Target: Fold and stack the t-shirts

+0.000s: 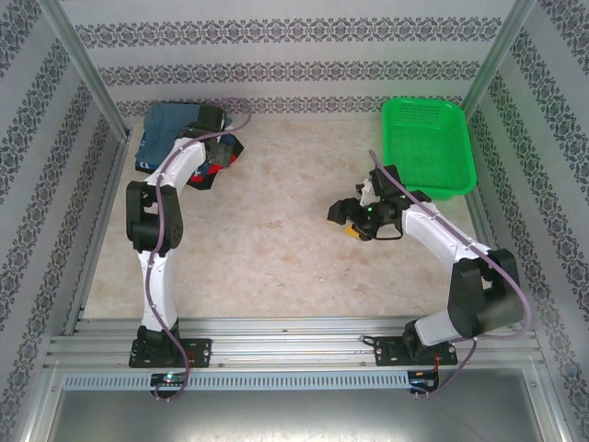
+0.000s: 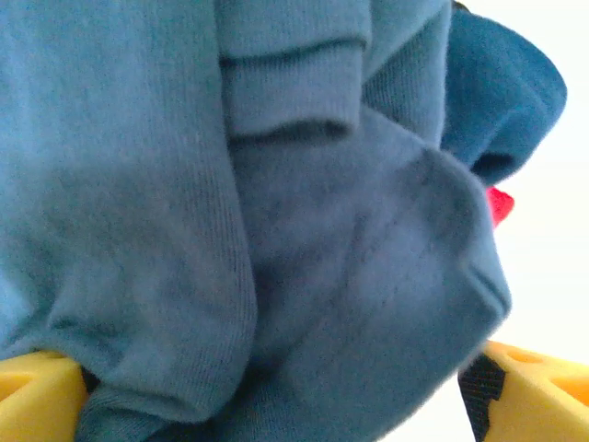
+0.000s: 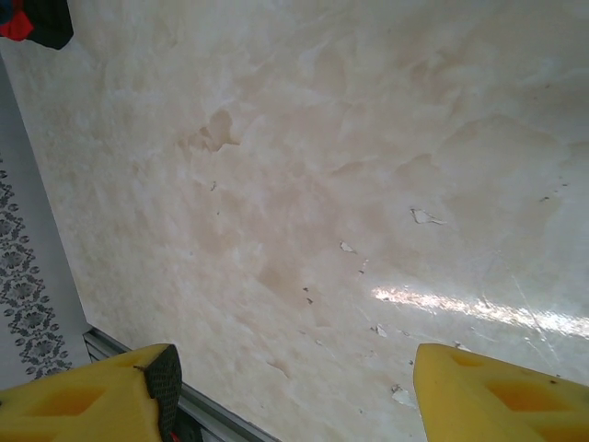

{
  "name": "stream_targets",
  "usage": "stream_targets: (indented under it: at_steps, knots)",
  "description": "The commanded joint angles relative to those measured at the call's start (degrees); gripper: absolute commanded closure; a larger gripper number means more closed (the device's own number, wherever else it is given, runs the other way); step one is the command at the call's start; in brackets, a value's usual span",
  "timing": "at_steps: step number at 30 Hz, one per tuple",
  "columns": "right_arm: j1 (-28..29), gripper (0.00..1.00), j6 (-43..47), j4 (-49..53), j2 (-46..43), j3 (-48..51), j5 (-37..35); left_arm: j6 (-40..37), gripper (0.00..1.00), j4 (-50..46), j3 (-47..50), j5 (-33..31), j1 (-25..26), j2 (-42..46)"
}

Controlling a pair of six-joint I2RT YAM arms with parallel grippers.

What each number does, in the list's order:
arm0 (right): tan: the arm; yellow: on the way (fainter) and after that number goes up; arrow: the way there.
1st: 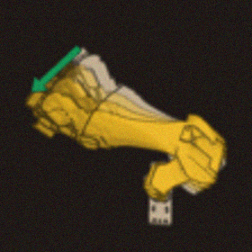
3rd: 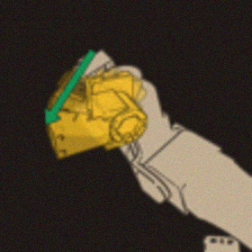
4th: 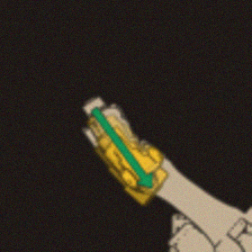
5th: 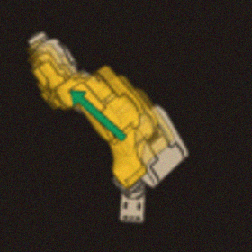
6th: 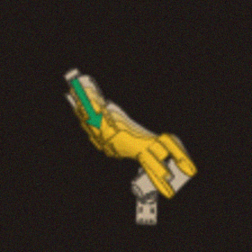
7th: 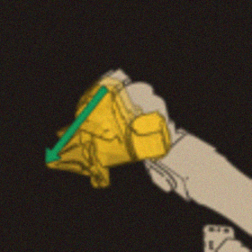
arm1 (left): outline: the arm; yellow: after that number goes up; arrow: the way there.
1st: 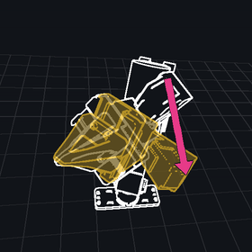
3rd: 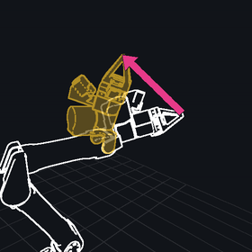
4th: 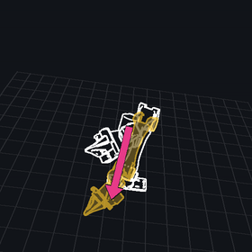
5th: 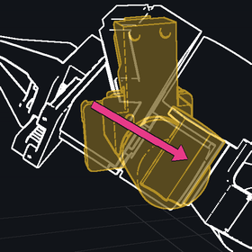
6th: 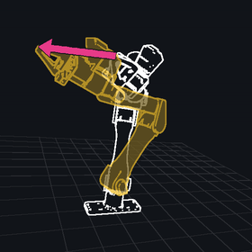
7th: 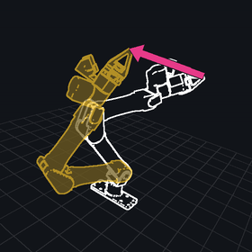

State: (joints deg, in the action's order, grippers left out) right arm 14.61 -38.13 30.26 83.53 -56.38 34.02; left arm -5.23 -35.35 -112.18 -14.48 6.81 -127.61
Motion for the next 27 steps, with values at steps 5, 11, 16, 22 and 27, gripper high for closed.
stream_targets:
  at_steps: [5, 11, 16, 22, 27]
  knots:
    - [-1.97, 0.31, 2.18, 2.11, -2.79, 2.74, 1.59, -3.03, 0.24, -1.97, -3.26, -2.11, 0.55, -0.8]
    - [-2.42, 0.32, 2.18, 1.55, -2.66, 2.83, 1.84, -3.41, 0.63, 4.35, 3.08, -1.81, 0.15, 5.05]
    - [-2.53, 0.32, 1.44, 0.37, -1.8, 2.53, 2.37, -1.98, 0.88, 4.2, 2.59, -1.34, -1.13, 6.52]
    - [-2.41, 0.32, 1.13, 0.15, -1.62, 2.42, 2.43, 2.43, 0.95, 5.49, 4.57, 2.78, -3.85, 10.83]
    - [-2.44, 0.32, 1.05, 0.22, -1.63, 2.18, 2.39, 8.42, 0.97, 8.99, 8.99, 9.22, -7.91, 15.62]
